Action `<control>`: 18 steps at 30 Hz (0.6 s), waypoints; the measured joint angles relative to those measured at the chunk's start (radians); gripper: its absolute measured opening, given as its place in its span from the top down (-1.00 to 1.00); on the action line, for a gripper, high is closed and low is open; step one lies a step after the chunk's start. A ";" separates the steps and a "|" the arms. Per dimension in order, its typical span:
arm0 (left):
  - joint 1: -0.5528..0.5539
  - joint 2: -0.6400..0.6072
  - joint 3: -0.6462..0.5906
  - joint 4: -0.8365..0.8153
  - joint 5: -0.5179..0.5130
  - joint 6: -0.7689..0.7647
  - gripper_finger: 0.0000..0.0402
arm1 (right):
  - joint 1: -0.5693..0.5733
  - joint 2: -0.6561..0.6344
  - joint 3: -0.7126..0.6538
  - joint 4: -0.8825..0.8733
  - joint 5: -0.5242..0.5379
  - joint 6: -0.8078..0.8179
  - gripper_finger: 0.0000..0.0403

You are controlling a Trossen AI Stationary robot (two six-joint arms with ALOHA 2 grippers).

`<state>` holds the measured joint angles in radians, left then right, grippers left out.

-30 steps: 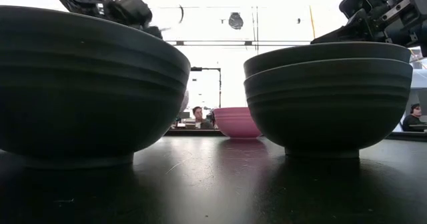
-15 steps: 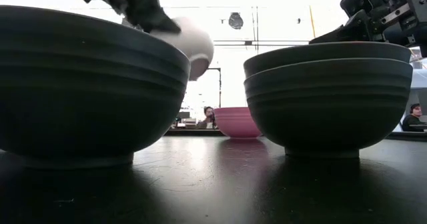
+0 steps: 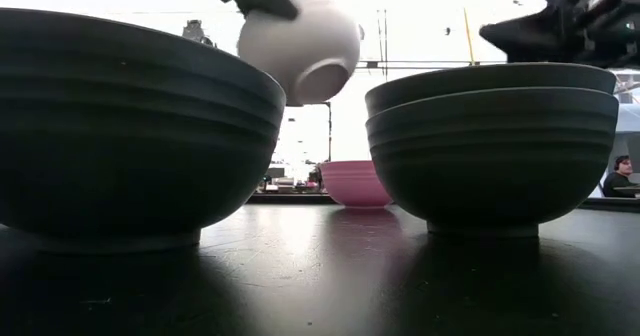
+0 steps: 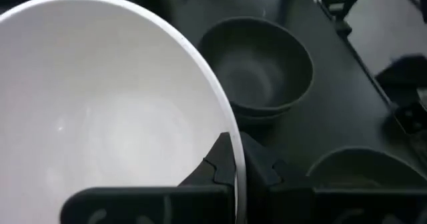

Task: Nest bowls inside each other
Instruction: Stack the white bowl on the top of stacked black bowls on the table

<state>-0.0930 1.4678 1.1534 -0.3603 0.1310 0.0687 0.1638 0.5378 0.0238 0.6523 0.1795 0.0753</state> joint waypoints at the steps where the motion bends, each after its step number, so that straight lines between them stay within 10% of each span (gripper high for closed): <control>1: -0.005 0.015 0.022 0.015 -0.003 0.007 0.99 | 0.003 -0.020 0.000 -0.036 -0.008 0.006 0.97; 18: -0.072 0.228 0.250 -0.093 0.053 0.010 0.99 | 0.007 -0.160 0.004 -0.170 0.002 -0.036 0.97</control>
<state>-0.1652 1.6957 1.4030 -0.4529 0.1839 0.0785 0.1707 0.3781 0.0280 0.4825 0.1814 0.0391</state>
